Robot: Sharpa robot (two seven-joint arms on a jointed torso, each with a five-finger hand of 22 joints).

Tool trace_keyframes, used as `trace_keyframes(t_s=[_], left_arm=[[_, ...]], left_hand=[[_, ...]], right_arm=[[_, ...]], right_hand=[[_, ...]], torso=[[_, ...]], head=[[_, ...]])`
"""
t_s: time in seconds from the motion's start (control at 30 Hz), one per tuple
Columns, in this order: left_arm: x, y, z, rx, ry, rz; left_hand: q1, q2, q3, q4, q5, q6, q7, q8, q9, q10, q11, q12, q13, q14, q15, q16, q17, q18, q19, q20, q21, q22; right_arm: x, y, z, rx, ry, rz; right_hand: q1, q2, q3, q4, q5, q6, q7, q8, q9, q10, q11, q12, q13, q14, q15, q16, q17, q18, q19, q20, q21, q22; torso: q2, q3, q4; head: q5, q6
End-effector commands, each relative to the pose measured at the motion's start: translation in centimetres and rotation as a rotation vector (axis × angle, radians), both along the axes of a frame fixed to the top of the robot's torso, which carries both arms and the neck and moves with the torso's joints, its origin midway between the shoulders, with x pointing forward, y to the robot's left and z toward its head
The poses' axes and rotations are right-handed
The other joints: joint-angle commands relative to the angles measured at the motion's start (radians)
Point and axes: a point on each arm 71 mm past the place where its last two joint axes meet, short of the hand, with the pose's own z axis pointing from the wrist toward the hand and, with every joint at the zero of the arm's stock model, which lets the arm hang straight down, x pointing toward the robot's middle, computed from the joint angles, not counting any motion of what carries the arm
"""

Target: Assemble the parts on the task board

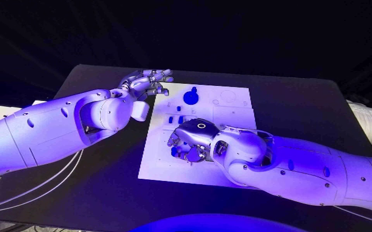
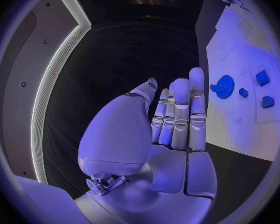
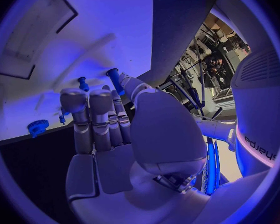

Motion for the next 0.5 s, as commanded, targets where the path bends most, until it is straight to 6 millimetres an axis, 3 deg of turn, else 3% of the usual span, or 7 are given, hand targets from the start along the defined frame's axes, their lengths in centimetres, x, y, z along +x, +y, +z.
trace_keyframes(t_s=[0.03, 0.3, 0.5], left_arm=[[-0.1, -0.2, 0.1, -0.008, -0.006, -0.021], [0.0, -0.1, 0.1, -0.007, -0.006, -0.018], [0.0, 0.1, 0.1, -0.005, -0.005, -0.013]], left_hand=[[0.005, 0.007, -0.006, 0.0, 0.002, -0.009, 0.001, 0.007, -0.002, -0.007, 0.003, 0.005, 0.002, -0.007, 0.0, -0.007, -0.001, 0.01, 0.002, 0.002, -0.003, -0.001], [0.005, 0.007, -0.006, 0.0, 0.002, -0.009, 0.001, 0.007, -0.002, -0.007, 0.003, 0.005, 0.002, -0.007, 0.0, -0.007, -0.001, 0.01, 0.002, 0.002, -0.003, -0.001], [0.005, 0.007, -0.006, 0.0, 0.002, -0.009, 0.001, 0.007, -0.002, -0.007, 0.003, 0.005, 0.002, -0.007, 0.0, -0.007, -0.001, 0.01, 0.002, 0.002, -0.003, -0.001]], right_arm=[[-0.1, -0.1, 0.4, 0.053, -0.033, -0.005], [-0.2, -2.2, 1.4, 0.184, -0.025, -0.072], [0.4, -7.0, 2.9, 0.26, 0.069, -0.226]], right_hand=[[-0.006, -0.008, -0.013, 0.0, 0.008, -0.014, 0.001, -0.003, -0.001, -0.014, 0.002, 0.007, 0.002, -0.006, 0.005, -0.009, -0.009, 0.009, -0.01, 0.0, -0.01, -0.012], [-0.007, -0.005, -0.057, 0.0, 0.025, -0.025, 0.01, 0.0, 0.0, -0.031, 0.003, 0.029, 0.004, -0.011, 0.006, -0.034, -0.039, 0.013, -0.022, 0.002, -0.031, -0.041], [-0.006, 0.018, -0.068, 0.007, 0.034, 0.008, 0.018, 0.013, 0.006, 0.065, -0.006, 0.095, 0.016, 0.006, 0.0, 0.005, 0.002, 0.007, 0.004, 0.002, -0.007, -0.002]], torso=[[0.0, 0.0008, -0.0005], [-0.001, -0.0002, -0.0012], [-0.002, -0.0004, -0.0038]], head=[[-0.001, 0.0], [-0.011, 0.005], [-0.033, 0.015]])
